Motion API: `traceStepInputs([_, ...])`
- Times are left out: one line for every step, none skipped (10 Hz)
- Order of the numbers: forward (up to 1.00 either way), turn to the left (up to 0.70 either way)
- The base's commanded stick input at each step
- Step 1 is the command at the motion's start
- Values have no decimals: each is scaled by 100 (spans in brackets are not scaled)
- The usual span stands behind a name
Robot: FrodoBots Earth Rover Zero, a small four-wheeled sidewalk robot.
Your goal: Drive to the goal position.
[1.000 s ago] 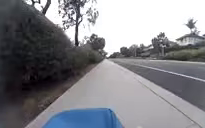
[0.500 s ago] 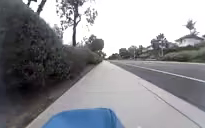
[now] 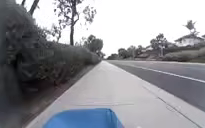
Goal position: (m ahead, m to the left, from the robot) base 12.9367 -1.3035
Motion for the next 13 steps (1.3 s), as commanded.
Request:
traceStepInputs([100,0])
traceStepInputs([100,0])
traceStepInputs([100,0])
traceStepInputs([100,0])
traceStepInputs([100,0])
traceStepInputs([100,0])
traceStepInputs([100,0])
traceStepInputs([100,0])
traceStepInputs([100,0])
traceStepInputs([100,0])
traceStepInputs([100,0])
traceStepInputs([100,0])
traceStepInputs([100,0])
